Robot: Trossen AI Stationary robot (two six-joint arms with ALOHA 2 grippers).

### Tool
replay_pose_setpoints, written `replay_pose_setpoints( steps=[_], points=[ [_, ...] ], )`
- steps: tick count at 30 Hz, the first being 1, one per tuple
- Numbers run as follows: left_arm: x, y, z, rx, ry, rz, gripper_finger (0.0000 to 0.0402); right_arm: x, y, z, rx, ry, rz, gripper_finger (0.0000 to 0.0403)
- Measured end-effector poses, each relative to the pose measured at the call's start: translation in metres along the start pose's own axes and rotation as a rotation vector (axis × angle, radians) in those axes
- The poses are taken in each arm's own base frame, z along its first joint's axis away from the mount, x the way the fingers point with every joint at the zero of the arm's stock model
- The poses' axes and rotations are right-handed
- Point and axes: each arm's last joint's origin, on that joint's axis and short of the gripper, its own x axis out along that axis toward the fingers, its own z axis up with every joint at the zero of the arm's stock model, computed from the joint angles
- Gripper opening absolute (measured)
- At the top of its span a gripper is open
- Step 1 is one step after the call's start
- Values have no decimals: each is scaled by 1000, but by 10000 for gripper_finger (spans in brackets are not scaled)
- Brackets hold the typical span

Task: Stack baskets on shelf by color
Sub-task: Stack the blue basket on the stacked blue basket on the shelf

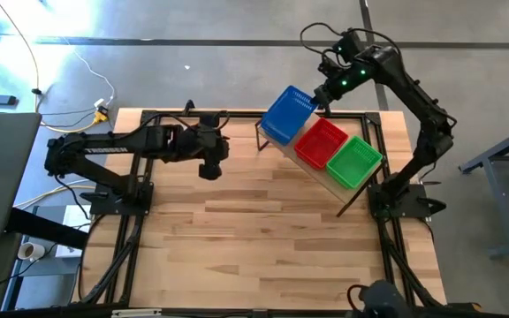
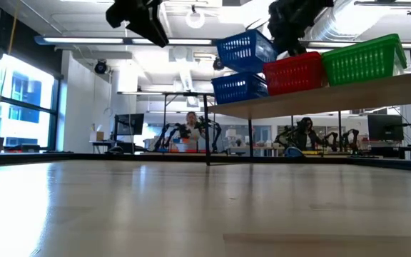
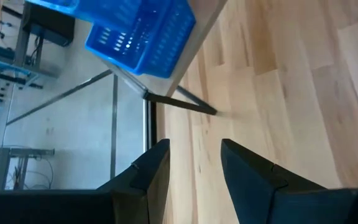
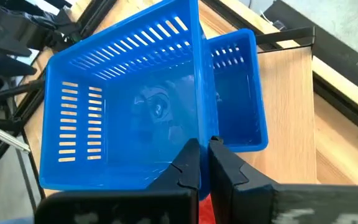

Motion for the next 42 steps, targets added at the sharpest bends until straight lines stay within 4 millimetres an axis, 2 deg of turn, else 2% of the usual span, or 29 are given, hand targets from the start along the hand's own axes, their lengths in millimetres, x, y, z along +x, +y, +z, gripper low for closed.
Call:
replay_pose_setpoints(
  steps=[8,25,35,42],
  points=[
    [4,9,-5,-37,22,21,133,12,-9,4,55,29,-26,0],
    [6,11,-7,-50,32,27,133,13,-9,3,109,39,-76,0],
    [6,12,-7,26,38,33,133,38,-5,7,65,85,-134,0],
    [6,12,-7,35,39,33,133,39,-6,10,79,71,-131,0]
  ],
)
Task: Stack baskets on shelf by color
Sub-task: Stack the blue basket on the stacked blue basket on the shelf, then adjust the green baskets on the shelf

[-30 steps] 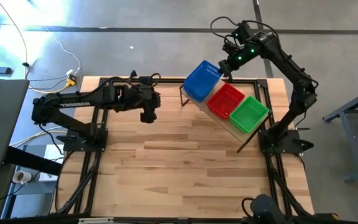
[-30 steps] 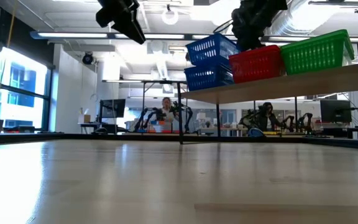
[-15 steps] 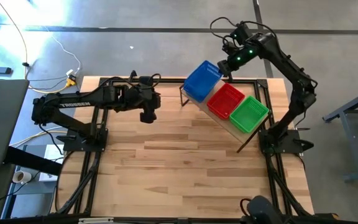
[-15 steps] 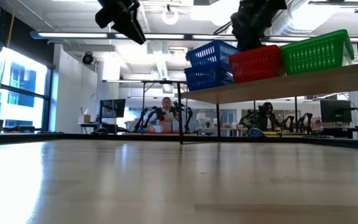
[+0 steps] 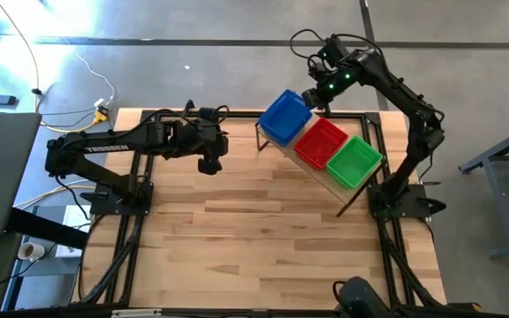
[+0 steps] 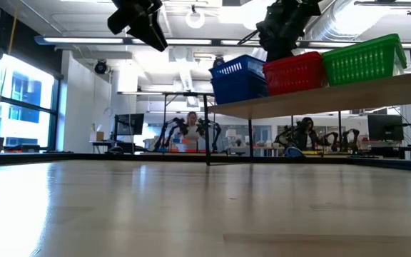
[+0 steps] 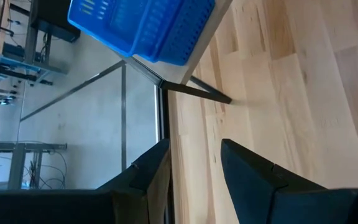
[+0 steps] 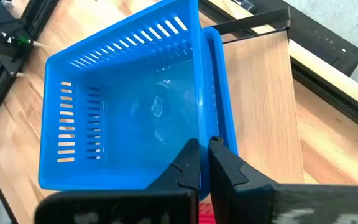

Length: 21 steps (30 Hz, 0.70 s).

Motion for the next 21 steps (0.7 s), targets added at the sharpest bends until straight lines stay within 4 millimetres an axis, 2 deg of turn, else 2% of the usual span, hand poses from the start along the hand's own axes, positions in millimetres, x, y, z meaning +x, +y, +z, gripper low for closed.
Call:
replay_pose_setpoints(
  steps=[5,15,21],
  points=[
    [0,0,0,4,1,-1,133,0,0,0,8,2,-3,7],
    [0,0,-1,6,5,-3,133,0,-3,0,25,-7,-79,103],
    [0,0,-1,14,7,-3,133,-8,-1,-2,40,-33,-94,118]
  ],
)
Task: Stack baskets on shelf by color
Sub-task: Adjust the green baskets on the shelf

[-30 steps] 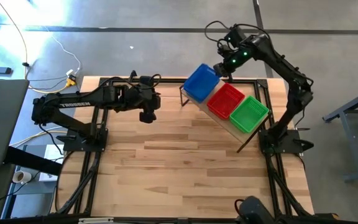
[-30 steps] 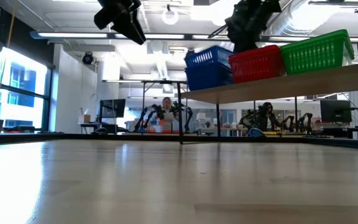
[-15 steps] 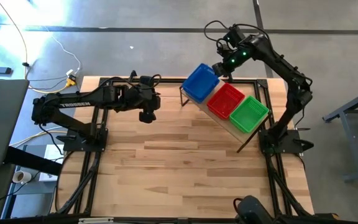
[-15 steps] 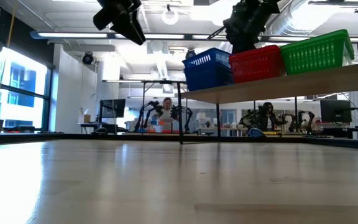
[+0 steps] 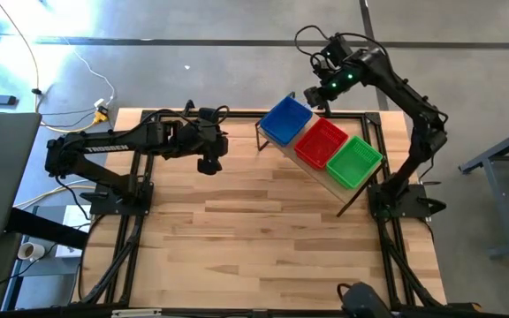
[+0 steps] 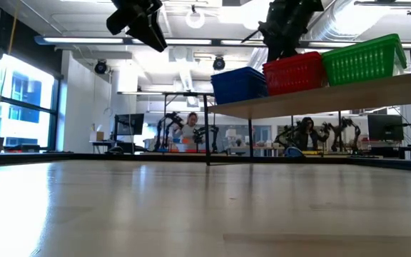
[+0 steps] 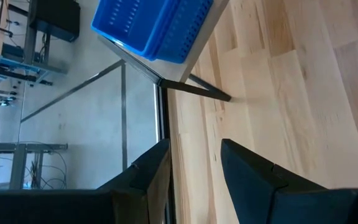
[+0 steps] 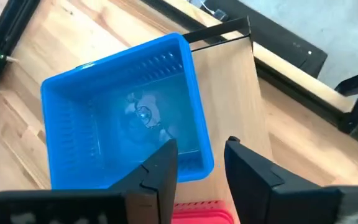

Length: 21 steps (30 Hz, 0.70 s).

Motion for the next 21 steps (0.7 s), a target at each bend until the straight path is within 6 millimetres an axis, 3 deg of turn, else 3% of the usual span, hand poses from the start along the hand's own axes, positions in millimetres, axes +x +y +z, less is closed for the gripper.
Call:
replay_pose_setpoints(
  steps=[10,16,21],
  points=[
    [0,0,0,-92,-4,-6,133,3,39,-14,-146,18,-35,118],
    [0,4,-3,-237,-84,-153,133,7,58,-24,-216,59,-67,119],
    [0,9,-7,-325,-102,-193,133,0,63,-45,-221,164,-226,119]
  ],
)
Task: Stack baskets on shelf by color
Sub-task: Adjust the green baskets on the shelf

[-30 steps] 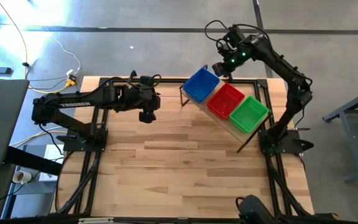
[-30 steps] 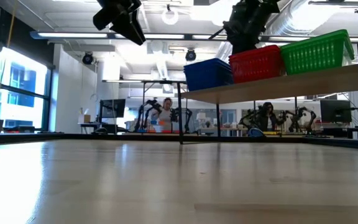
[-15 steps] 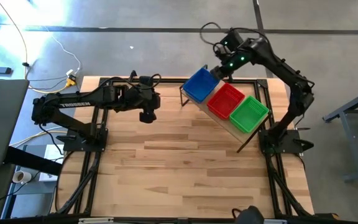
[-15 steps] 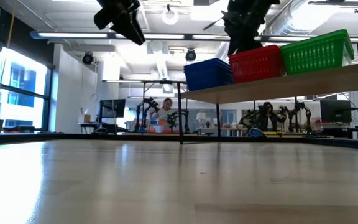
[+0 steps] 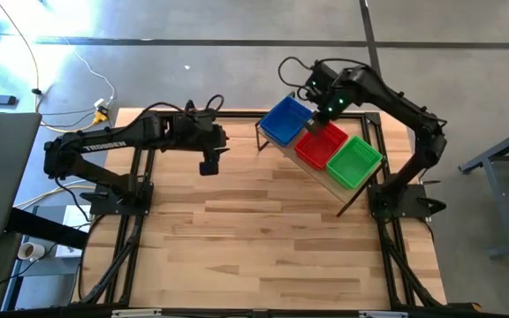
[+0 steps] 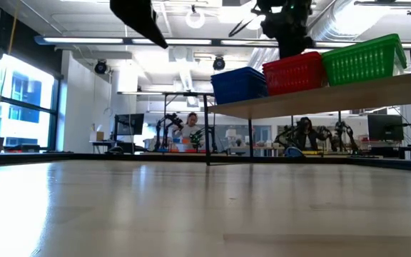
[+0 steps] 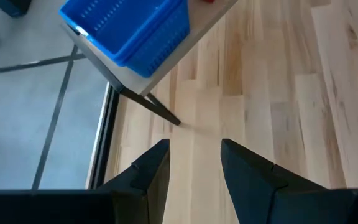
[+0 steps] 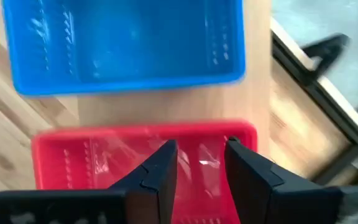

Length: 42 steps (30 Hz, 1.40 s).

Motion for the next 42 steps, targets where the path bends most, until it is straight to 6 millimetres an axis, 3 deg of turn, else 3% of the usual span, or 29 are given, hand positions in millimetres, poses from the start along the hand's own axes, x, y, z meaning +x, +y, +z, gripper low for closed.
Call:
replay_pose_setpoints(
  steps=[4,10,19,30,42],
  points=[
    [0,3,-1,-15,4,8,133,-12,4,-12,6,0,-94,119],
    [1,4,-1,-17,5,11,133,-33,-5,-30,100,-41,-284,119],
    [1,4,-1,9,6,13,133,-51,-22,-55,236,-104,-314,119],
    [1,4,-1,9,6,12,133,-39,-33,-104,390,-62,-331,119],
    [1,4,-1,28,5,12,133,1,-34,-124,425,99,-346,118]
  ],
)
